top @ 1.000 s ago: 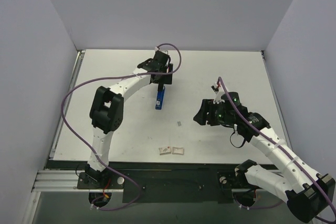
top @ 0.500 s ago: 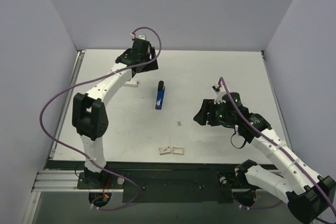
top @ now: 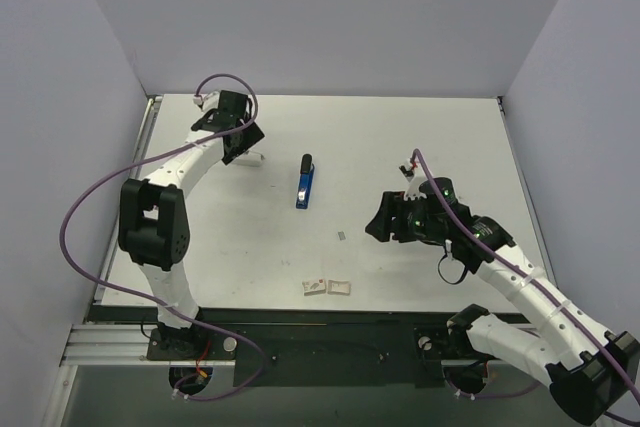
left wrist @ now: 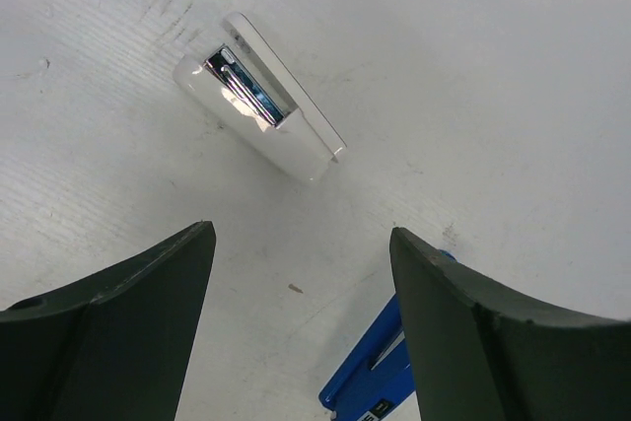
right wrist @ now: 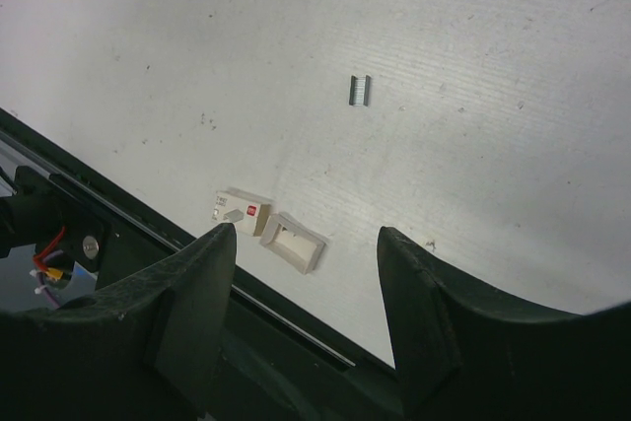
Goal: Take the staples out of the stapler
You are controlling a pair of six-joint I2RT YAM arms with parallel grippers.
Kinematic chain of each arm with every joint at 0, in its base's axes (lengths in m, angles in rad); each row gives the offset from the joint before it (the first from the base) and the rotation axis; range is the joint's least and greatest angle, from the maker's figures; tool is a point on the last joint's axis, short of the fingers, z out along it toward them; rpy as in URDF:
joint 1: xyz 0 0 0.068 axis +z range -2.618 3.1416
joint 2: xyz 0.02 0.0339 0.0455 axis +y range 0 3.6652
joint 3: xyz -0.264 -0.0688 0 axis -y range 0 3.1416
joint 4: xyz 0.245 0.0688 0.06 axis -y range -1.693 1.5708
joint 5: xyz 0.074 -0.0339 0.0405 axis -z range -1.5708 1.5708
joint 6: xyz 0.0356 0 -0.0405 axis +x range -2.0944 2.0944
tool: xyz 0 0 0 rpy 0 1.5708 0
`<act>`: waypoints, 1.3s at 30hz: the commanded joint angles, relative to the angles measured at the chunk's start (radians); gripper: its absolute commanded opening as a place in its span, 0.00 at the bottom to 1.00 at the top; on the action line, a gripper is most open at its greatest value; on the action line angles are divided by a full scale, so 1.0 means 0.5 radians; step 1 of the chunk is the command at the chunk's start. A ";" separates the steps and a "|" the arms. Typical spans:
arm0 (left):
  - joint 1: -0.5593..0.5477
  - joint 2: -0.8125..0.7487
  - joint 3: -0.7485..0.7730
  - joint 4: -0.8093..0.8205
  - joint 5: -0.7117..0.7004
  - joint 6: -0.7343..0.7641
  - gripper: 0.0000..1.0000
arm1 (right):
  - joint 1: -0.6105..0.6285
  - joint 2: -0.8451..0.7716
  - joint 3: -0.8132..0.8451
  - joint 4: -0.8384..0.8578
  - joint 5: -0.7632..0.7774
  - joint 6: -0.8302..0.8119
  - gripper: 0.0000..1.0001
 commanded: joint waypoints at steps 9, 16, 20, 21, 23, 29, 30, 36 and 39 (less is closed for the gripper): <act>0.117 0.136 0.127 -0.191 -0.113 -0.501 0.82 | 0.014 0.067 0.030 0.009 -0.004 -0.019 0.54; 0.157 0.194 0.106 -0.143 -0.094 -0.587 0.82 | 0.014 0.094 0.030 0.009 -0.001 -0.034 0.54; 0.188 0.243 0.099 -0.142 -0.057 -0.639 0.82 | 0.014 0.119 0.027 0.012 0.002 -0.041 0.54; 0.191 0.262 0.102 -0.145 -0.063 -0.658 0.82 | 0.017 0.122 0.027 0.018 0.002 -0.041 0.54; 0.200 0.295 0.112 -0.149 -0.048 -0.673 0.82 | 0.014 0.131 0.024 0.021 0.005 -0.044 0.54; 0.219 0.360 0.109 -0.078 -0.024 -0.750 0.82 | 0.014 0.156 0.021 0.030 0.011 -0.056 0.55; 0.219 0.369 0.124 -0.075 -0.027 -0.759 0.82 | 0.014 0.159 0.021 0.033 0.011 -0.059 0.55; 0.219 0.443 0.201 -0.090 -0.051 -0.799 0.82 | 0.017 0.190 0.018 0.043 0.027 -0.074 0.55; 0.222 0.476 0.228 -0.087 -0.063 -0.811 0.82 | 0.014 0.214 0.018 0.058 0.020 -0.074 0.55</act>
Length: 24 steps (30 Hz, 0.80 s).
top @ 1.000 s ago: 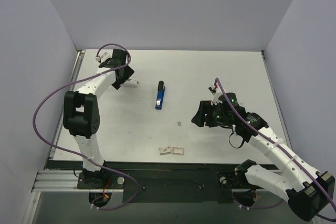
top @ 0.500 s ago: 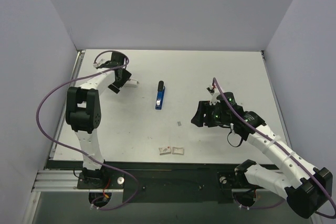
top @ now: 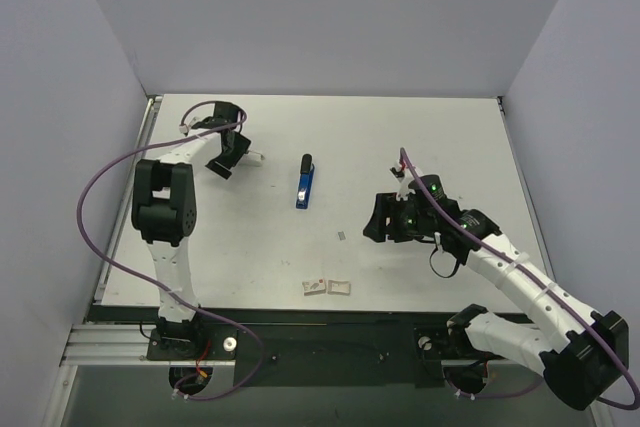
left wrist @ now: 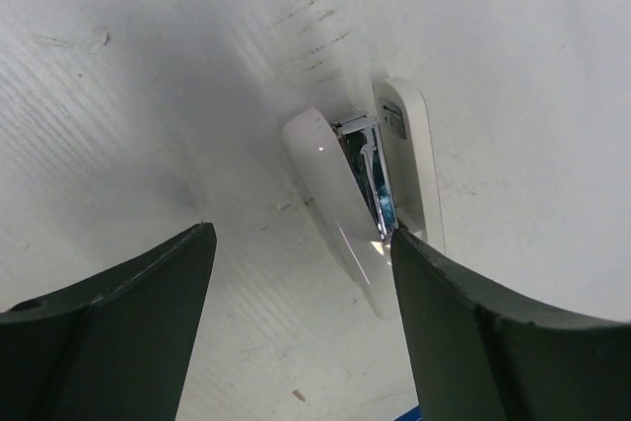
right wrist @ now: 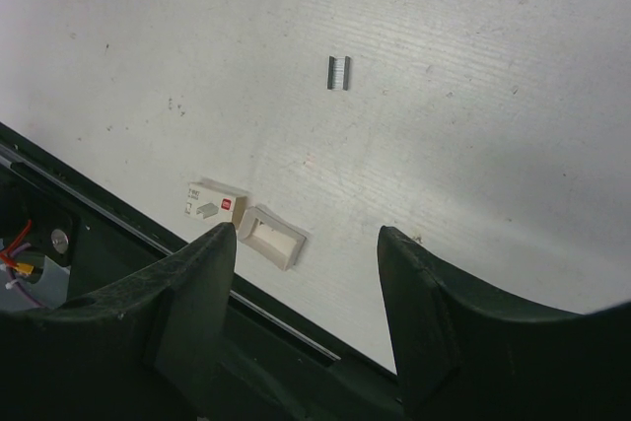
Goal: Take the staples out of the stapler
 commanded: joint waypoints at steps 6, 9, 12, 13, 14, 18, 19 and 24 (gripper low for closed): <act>0.023 0.104 0.186 0.036 -0.044 -0.122 0.82 | 0.015 0.084 0.018 0.075 0.005 -0.028 0.55; 0.023 0.120 0.177 0.039 -0.043 -0.113 0.82 | 0.012 0.099 0.015 0.091 -0.001 -0.025 0.55; 0.029 0.135 0.155 0.046 -0.047 -0.095 0.81 | 0.012 0.115 0.015 0.100 -0.016 -0.022 0.55; 0.035 0.138 0.146 0.049 -0.041 -0.095 0.80 | 0.012 0.121 0.018 0.109 -0.019 -0.019 0.54; 0.042 0.132 0.128 0.076 -0.034 -0.080 0.78 | 0.012 0.124 0.015 0.109 -0.026 -0.013 0.54; 0.057 0.120 0.045 0.189 0.039 -0.024 0.65 | 0.012 0.130 0.015 0.115 -0.032 -0.003 0.54; 0.063 0.114 0.039 0.199 0.054 -0.018 0.61 | 0.015 0.130 0.015 0.115 -0.032 0.000 0.53; 0.081 0.071 -0.059 0.285 0.094 0.046 0.50 | 0.018 0.121 0.024 0.125 -0.047 0.015 0.51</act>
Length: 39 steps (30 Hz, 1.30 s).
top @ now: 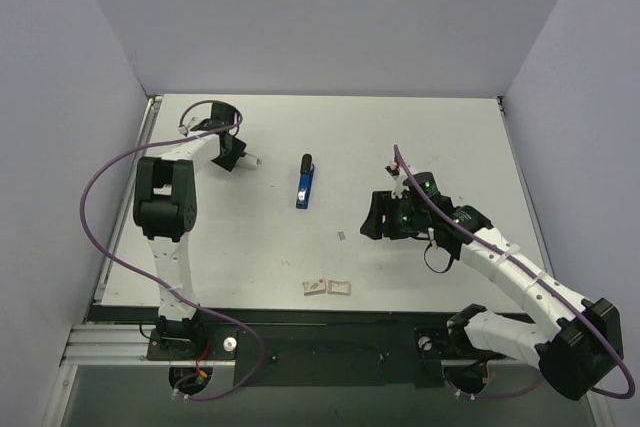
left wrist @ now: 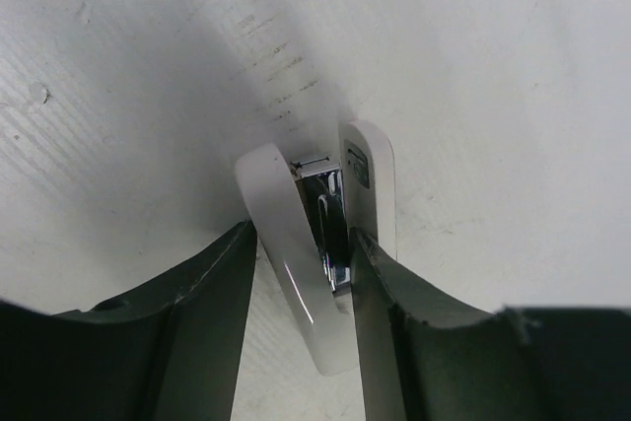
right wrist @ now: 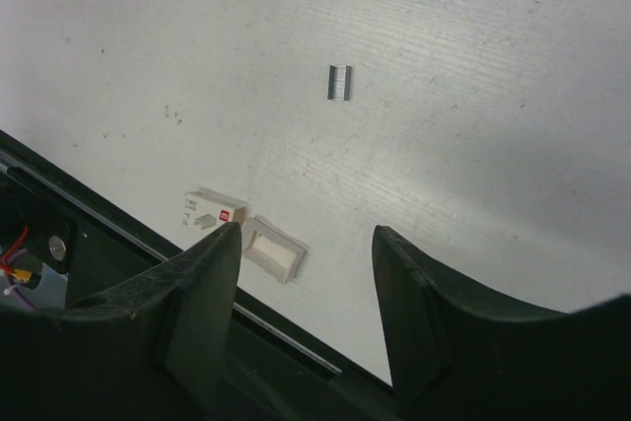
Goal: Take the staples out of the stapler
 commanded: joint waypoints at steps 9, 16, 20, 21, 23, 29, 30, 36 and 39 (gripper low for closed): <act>0.062 -0.261 -0.308 0.321 0.189 0.345 0.15 | 0.067 -0.056 0.042 0.012 -0.036 0.048 0.48; 0.077 -0.497 -0.443 0.462 0.486 0.566 0.00 | 0.095 -0.154 0.067 -0.044 0.000 0.036 0.48; 0.062 -0.672 -0.642 0.625 0.789 0.628 0.00 | 0.095 -0.197 0.094 -0.077 -0.024 0.014 0.48; 0.056 -0.703 -0.664 0.643 0.812 0.634 0.00 | 0.092 -0.203 0.104 -0.080 -0.051 0.008 0.49; 0.031 -0.813 -0.765 0.707 0.901 0.634 0.00 | 0.095 -0.215 0.140 -0.090 -0.104 0.002 0.50; -0.119 -1.212 -1.057 0.840 1.100 0.664 0.00 | 0.095 -0.252 0.226 -0.114 -0.242 0.023 0.52; -0.168 -1.294 -1.097 0.834 1.106 0.692 0.00 | 0.095 -0.255 0.233 -0.114 -0.266 0.030 0.53; -0.441 -1.559 -1.146 0.711 1.119 0.842 0.00 | 0.098 -0.261 0.282 -0.120 -0.334 0.069 0.54; -0.597 -1.669 -1.146 0.653 1.076 0.907 0.00 | 0.101 -0.258 0.318 -0.123 -0.355 0.088 0.54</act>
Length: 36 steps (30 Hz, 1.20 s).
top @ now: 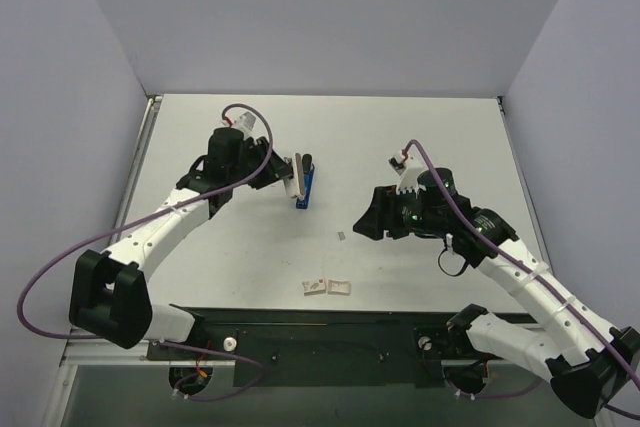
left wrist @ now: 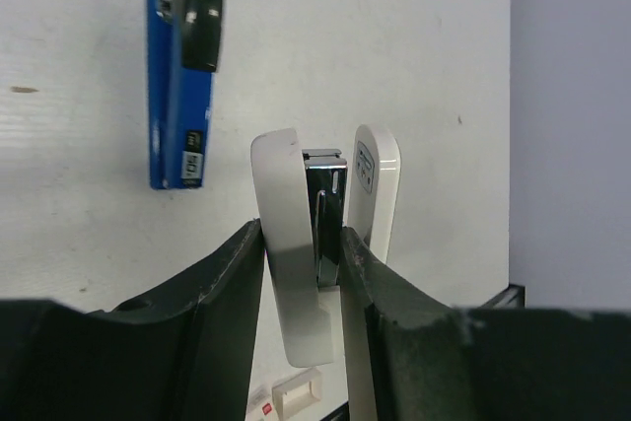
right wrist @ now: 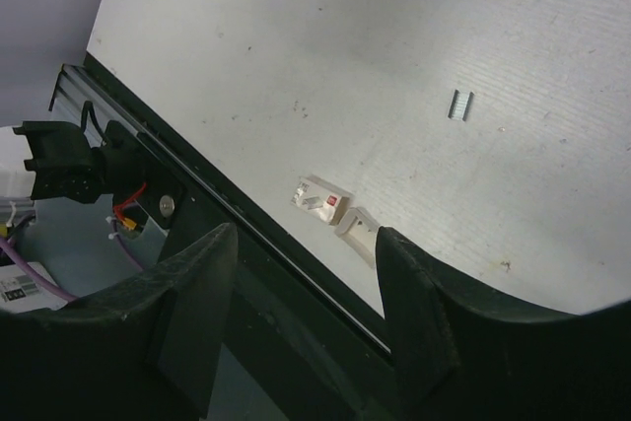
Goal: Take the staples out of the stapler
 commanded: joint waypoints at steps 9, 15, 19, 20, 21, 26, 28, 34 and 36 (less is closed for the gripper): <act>-0.469 -0.374 0.052 -0.163 -0.103 0.354 0.00 | 0.020 -0.018 0.163 0.093 -0.097 0.211 0.56; -0.705 -0.463 0.049 -0.191 -0.225 0.376 0.00 | 0.047 -0.036 0.087 0.308 0.053 0.459 0.57; -0.794 -0.525 0.024 -0.191 -0.287 0.339 0.00 | 0.096 -0.012 0.053 0.437 0.170 0.573 0.57; -0.812 -0.531 0.018 -0.185 -0.305 0.333 0.00 | 0.106 -0.009 0.037 0.468 0.188 0.612 0.57; -0.834 -0.543 0.009 -0.182 -0.321 0.330 0.00 | 0.109 0.007 0.031 0.508 0.195 0.634 0.57; -0.880 -0.577 -0.010 -0.173 -0.339 0.284 0.00 | 0.142 0.037 -0.006 0.652 0.262 0.748 0.58; -0.908 -0.583 -0.016 -0.160 -0.345 0.274 0.00 | 0.170 0.059 -0.006 0.680 0.299 0.763 0.58; -0.938 -0.574 -0.013 -0.148 -0.364 0.253 0.00 | 0.228 0.108 -0.003 0.714 0.391 0.785 0.58; -0.947 -0.580 -0.016 -0.126 -0.358 0.244 0.00 | 0.231 0.114 -0.015 0.735 0.403 0.797 0.58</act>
